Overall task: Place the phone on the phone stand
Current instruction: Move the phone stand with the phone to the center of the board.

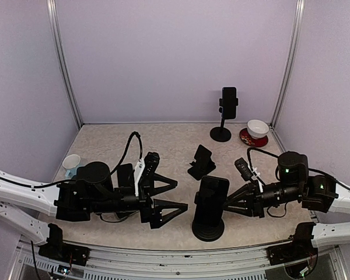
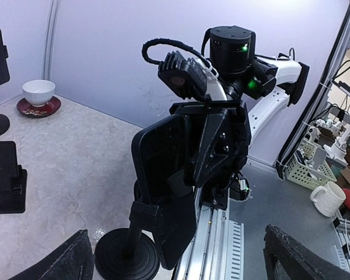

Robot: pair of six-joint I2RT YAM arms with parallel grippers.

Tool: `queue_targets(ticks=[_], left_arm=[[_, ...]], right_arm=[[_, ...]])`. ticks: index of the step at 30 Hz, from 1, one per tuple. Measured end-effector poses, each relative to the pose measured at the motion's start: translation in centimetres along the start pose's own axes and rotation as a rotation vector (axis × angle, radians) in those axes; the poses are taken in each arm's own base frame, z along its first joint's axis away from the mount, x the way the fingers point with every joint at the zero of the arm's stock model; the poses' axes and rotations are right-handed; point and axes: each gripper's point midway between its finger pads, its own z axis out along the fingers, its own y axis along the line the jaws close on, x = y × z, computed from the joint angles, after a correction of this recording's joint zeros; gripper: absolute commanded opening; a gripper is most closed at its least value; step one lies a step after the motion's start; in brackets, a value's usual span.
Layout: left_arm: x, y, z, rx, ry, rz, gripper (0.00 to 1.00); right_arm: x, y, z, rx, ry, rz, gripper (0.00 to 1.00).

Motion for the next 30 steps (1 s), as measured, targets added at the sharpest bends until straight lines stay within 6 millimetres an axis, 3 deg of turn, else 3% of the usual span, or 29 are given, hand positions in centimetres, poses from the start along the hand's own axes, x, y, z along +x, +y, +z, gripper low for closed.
queue_targets(ticks=[8,18,24,30], left_arm=[[-1.0,0.8,-0.8,-0.062,-0.028,-0.003,0.99],[-5.7,3.1,-4.7,-0.263,-0.195,-0.062,0.99],[-6.3,4.4,-6.4,-0.358,-0.230,-0.082,0.99],[-5.1,5.9,-6.5,-0.465,-0.177,-0.076,0.99]], right_arm=[[-1.4,-0.1,1.4,-0.006,0.016,0.006,0.00],[-4.4,-1.7,4.0,0.054,-0.014,-0.017,0.00],[-6.2,-2.9,5.3,0.097,-0.072,-0.039,0.00],[-7.9,-4.5,7.3,0.133,-0.137,-0.039,0.00]])
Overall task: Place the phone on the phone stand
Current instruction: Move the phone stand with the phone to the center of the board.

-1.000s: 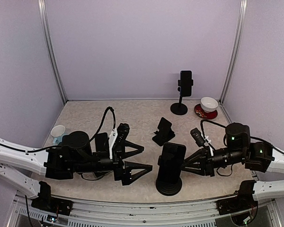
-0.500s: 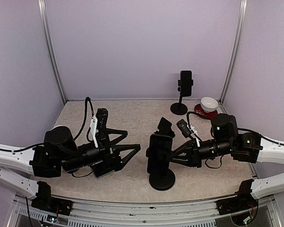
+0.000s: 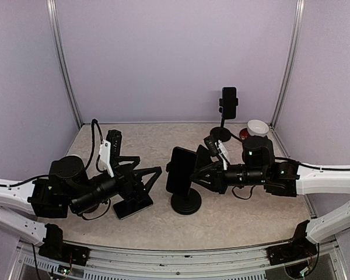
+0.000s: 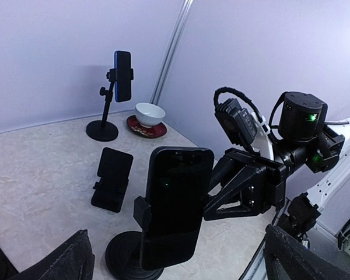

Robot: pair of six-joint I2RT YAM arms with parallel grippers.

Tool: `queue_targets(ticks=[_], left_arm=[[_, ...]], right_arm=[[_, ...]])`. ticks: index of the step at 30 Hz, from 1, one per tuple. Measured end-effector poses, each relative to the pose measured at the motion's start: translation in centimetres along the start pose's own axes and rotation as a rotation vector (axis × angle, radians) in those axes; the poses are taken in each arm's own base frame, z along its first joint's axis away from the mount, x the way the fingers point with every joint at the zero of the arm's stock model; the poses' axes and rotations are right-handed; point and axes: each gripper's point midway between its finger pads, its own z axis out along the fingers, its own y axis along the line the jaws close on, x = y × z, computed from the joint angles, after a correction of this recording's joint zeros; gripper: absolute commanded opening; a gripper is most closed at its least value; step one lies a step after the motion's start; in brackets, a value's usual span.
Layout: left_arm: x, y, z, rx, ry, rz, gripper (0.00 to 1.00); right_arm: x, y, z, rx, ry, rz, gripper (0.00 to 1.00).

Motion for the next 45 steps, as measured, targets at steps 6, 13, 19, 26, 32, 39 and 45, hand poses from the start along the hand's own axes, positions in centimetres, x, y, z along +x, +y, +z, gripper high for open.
queue_targets(ticks=[6,13,19,26,32,39,45], left_arm=[[-0.7,0.6,0.2,-0.068,-0.008,0.009,0.99],[-0.7,1.3,0.2,-0.112,-0.002,0.021,0.99],[-1.4,1.2,0.9,-0.143,-0.005,0.025,0.99],[-1.4,1.2,2.3,-0.199,0.020,0.019,0.99],[-1.0,0.8,4.2,-0.235,0.064,0.031,0.99],[-0.2,0.5,5.7,-0.251,0.107,0.053,0.99],[0.2,0.4,7.3,-0.262,0.142,0.063,0.99]], right_arm=[[-0.6,-1.3,1.8,0.037,-0.052,0.037,0.00],[-0.7,-2.2,2.8,0.057,-0.076,0.073,0.10],[-0.8,-2.3,2.8,0.070,-0.068,0.076,0.35],[-4.0,-0.9,1.4,0.047,-0.142,0.048,0.73],[-5.6,0.6,-1.1,0.031,-0.173,-0.011,0.99],[-6.1,0.3,-5.0,0.105,-0.215,-0.046,1.00],[-4.0,-3.9,-8.8,0.315,-0.244,-0.014,1.00]])
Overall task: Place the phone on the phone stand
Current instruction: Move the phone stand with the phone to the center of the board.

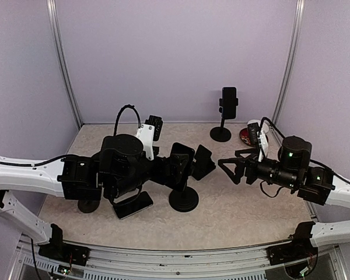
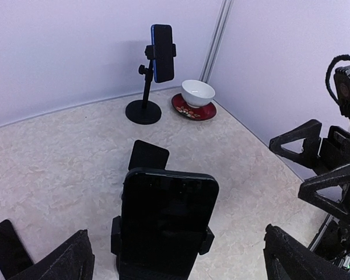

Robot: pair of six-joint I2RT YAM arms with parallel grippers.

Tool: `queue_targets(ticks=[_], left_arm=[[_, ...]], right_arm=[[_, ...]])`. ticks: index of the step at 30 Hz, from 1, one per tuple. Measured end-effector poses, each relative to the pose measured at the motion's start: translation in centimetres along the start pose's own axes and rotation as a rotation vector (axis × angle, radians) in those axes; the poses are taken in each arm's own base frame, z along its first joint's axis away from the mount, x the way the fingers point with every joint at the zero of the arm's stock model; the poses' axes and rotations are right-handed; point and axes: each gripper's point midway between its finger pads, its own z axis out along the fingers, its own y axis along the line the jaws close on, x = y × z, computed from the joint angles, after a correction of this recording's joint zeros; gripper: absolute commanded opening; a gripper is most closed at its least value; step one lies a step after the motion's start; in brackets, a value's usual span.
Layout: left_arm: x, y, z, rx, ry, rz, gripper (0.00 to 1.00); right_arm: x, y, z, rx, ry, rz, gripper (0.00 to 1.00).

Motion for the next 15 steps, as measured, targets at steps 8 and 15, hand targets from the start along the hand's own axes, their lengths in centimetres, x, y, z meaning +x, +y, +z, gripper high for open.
queue_targets(ticks=[8,15], left_arm=[[0.9,-0.7,2.4,0.025,0.068,0.029,0.99],[1.0,0.0,4.4,0.036,0.113,0.062,0.99]], right_arm=[[3.5,-4.7,-1.0,0.173,0.048,-0.012,1.00],[6.5,-6.3,-0.8,0.208,0.116,-0.047,1.00]])
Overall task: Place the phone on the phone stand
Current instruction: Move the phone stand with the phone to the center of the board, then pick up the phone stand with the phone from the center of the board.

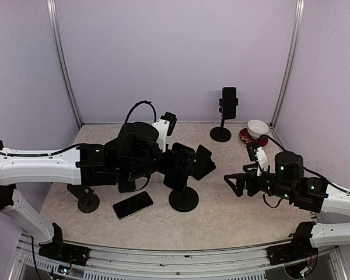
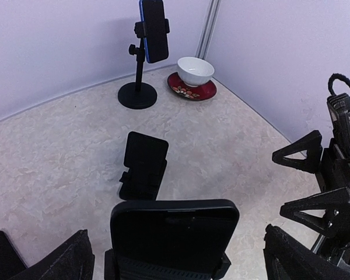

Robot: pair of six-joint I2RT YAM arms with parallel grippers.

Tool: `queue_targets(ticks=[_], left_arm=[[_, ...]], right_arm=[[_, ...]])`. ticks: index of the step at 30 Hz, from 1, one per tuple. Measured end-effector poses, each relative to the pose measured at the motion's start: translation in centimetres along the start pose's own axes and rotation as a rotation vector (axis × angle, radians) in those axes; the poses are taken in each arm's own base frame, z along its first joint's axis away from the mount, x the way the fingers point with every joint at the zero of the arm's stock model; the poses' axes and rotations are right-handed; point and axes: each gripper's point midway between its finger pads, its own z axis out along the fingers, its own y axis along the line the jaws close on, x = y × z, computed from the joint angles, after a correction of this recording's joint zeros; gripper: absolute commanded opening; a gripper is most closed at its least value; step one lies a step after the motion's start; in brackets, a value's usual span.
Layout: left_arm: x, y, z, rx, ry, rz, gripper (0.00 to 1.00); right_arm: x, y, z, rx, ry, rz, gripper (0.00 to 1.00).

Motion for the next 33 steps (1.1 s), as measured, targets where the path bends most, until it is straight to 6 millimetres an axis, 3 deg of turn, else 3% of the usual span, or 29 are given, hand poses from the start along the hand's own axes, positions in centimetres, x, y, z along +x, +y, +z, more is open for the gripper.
queue_targets(ticks=[6,16,23,33], left_arm=[[-0.1,-0.1,1.2,0.028,0.040,0.048,0.99],[0.2,0.8,2.4,0.014,0.091,0.093,0.98],[0.6,1.1,3.2,0.011,0.115,0.109,0.91],[0.8,0.5,3.5,0.034,0.141,0.131,0.61]], right_arm=[[1.5,-0.7,0.4,0.012,0.028,-0.011,1.00],[1.2,-0.7,0.5,0.000,0.012,-0.008,1.00],[1.1,-0.8,0.5,0.001,0.009,-0.005,1.00],[1.4,-0.7,0.7,-0.005,0.022,-0.005,1.00]])
